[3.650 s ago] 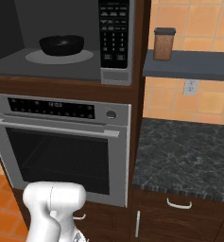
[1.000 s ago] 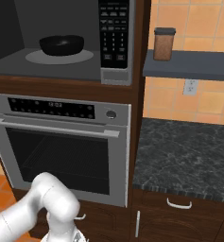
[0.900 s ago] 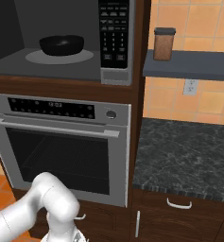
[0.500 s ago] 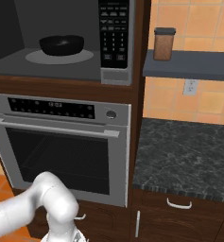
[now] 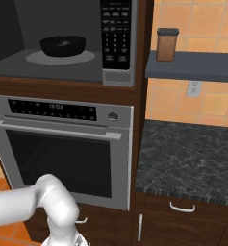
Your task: Open the microwave, place the bowl with waffle inside the microwave, then close the microwave door and turn it on.
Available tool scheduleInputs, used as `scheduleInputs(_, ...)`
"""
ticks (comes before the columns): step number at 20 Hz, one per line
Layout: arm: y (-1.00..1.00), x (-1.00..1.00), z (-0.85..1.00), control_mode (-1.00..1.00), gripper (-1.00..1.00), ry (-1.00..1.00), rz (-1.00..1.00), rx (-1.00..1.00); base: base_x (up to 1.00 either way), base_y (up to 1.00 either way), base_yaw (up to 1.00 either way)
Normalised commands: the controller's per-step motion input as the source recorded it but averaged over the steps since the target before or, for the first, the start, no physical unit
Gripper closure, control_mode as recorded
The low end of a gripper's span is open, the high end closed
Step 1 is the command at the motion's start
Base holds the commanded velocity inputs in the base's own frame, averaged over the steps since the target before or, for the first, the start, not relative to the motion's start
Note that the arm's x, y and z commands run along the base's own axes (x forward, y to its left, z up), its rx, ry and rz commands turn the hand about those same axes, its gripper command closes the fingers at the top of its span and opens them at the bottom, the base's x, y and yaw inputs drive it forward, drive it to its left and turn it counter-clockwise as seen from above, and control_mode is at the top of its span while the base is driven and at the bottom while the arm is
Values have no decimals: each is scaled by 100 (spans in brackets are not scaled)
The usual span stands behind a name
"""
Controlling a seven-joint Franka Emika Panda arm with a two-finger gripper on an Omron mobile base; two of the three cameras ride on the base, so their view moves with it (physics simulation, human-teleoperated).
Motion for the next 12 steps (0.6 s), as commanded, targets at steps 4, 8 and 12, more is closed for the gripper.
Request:
scheduleInputs(4, -100, 34, 39, -100, 100, 44, 12, 23, 0, 0, 0)
scheduleInputs(8, -100, 63, 14, -100, 100, 29, 20, 13, 0, 0, 0)
scheduleInputs(12, -100, 91, -3, -100, 100, 22, 29, 4, 0, 0, 0)
